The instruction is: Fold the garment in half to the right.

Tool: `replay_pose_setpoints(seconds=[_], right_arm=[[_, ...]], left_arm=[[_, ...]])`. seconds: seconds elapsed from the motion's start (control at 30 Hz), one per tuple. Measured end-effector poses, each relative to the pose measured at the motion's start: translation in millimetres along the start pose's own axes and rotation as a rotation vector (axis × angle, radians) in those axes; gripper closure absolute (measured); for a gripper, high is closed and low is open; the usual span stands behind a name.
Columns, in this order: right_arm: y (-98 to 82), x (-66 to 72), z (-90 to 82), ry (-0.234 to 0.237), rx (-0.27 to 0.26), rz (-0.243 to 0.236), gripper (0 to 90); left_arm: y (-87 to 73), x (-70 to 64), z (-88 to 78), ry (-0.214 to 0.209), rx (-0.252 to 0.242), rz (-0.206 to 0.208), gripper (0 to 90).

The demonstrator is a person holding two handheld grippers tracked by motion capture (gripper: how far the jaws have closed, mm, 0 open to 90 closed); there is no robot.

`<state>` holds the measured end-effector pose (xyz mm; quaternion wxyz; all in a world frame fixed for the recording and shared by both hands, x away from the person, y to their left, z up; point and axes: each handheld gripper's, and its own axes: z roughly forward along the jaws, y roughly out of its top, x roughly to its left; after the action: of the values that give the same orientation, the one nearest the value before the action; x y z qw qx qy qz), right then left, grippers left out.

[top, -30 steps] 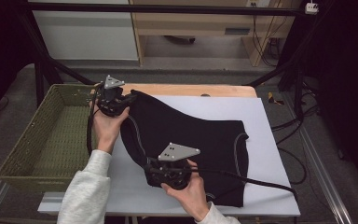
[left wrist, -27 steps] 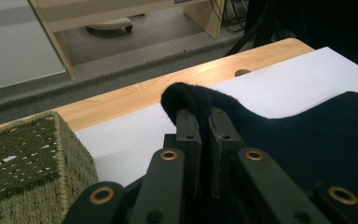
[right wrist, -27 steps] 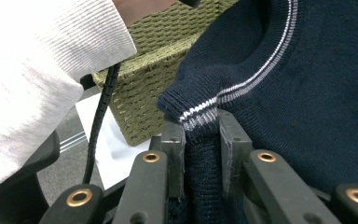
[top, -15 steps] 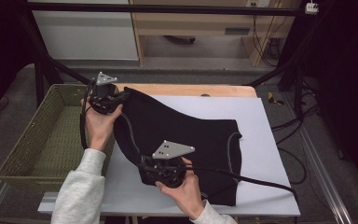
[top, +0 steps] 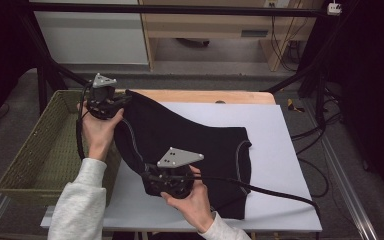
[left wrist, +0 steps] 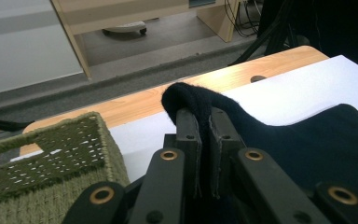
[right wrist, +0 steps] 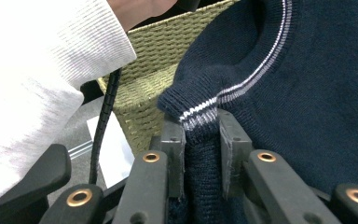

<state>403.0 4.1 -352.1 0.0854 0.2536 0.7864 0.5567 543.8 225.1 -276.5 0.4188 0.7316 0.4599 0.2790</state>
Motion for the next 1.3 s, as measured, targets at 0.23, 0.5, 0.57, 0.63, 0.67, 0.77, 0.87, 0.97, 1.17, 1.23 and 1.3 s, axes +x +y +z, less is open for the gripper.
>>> replay_pose_setpoints(seconds=[0.23,0.5,0.57,0.63,0.67,0.77,0.87,0.97,1.17,1.23,1.3], right_arm=[[3.3,1.5,5.4,0.011,-0.006,0.003,76.2],[7.2,6.3,15.0,0.023,-0.003,-0.003,76.2],[7.8,6.9,17.0,0.022,-0.003,-0.006,76.2],[8.8,7.9,18.8,0.023,-0.005,-0.007,76.2],[9.7,8.5,19.6,0.025,-0.006,-0.007,76.2],[12.1,11.1,22.8,0.026,-0.007,-0.010,76.1],[13.0,12.7,26.1,0.029,-0.007,-0.011,76.1],[12.6,13.9,28.6,0.029,-0.008,-0.006,76.1],[8.3,16.4,25.1,0.000,-0.027,0.000,76.0],[5.3,16.3,22.2,-0.011,-0.040,0.008,76.0],[2.7,15.4,18.7,-0.025,-0.048,0.009,76.0]], left_arm=[[-3.0,11.3,-6.0,0.019,0.013,-0.018,84.4],[-8.1,23.5,-12.5,0.036,0.018,-0.030,84.3],[-9.3,27.1,-14.3,0.040,0.020,-0.033,84.4],[-10.3,30.8,-16.2,0.046,0.021,-0.038,84.4],[-10.8,32.4,-17.1,0.049,0.022,-0.041,84.4],[-12.0,36.6,-19.9,0.056,0.022,-0.047,84.4],[-12.8,39.8,-21.7,0.061,0.026,-0.048,84.4],[-12.7,40.6,-21.9,0.057,0.028,-0.052,84.3],[-6.2,29.2,-15.5,0.053,0.028,-0.039,84.3],[-2.7,22.7,-12.2,0.052,0.023,-0.035,84.2],[0.9,16.0,-8.4,0.052,0.028,-0.024,84.2]])
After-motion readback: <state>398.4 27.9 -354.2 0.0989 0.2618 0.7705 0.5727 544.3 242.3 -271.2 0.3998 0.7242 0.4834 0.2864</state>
